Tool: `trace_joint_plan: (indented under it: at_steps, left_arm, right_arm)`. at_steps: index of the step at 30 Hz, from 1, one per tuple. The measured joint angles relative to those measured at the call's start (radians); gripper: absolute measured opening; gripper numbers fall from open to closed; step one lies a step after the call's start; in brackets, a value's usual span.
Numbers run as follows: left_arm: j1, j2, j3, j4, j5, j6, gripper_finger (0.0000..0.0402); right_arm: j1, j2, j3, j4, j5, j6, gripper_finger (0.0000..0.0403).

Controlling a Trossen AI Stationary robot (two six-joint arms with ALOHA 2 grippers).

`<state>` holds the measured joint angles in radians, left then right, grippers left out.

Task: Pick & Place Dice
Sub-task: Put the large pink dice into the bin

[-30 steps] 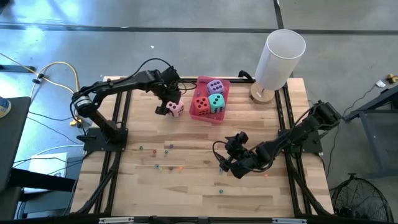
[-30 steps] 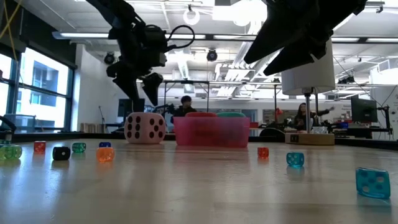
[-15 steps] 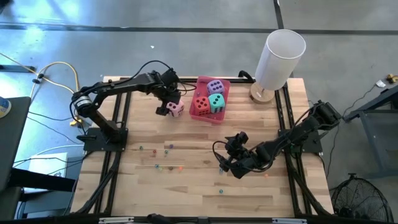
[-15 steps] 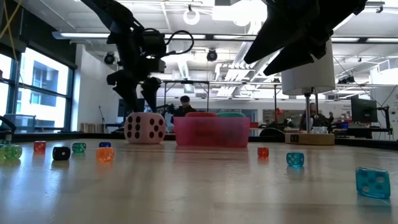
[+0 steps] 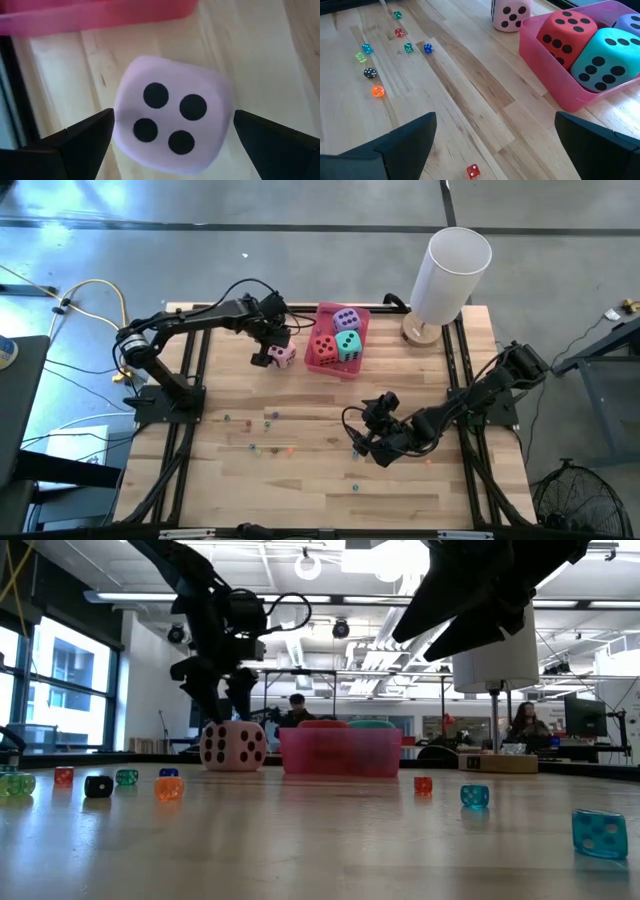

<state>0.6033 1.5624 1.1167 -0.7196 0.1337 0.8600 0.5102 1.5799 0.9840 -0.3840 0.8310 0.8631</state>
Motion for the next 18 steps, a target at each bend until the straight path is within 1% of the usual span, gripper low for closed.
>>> trace_joint_plan:
  at_steps: [10, 18]
  left_arm:
    - [0.001, 0.097, 0.004, 0.051, 0.002, -0.02, 0.04]
    - [0.001, 0.108, 0.002, 0.049, -0.002, -0.026, 0.04]
  right_arm:
    - [0.0, 0.0, 0.0, 0.003, 0.0, 0.0, 0.0398]
    - [0.0, 0.0, 0.0, 0.003, 0.0, -0.003, 0.0398]
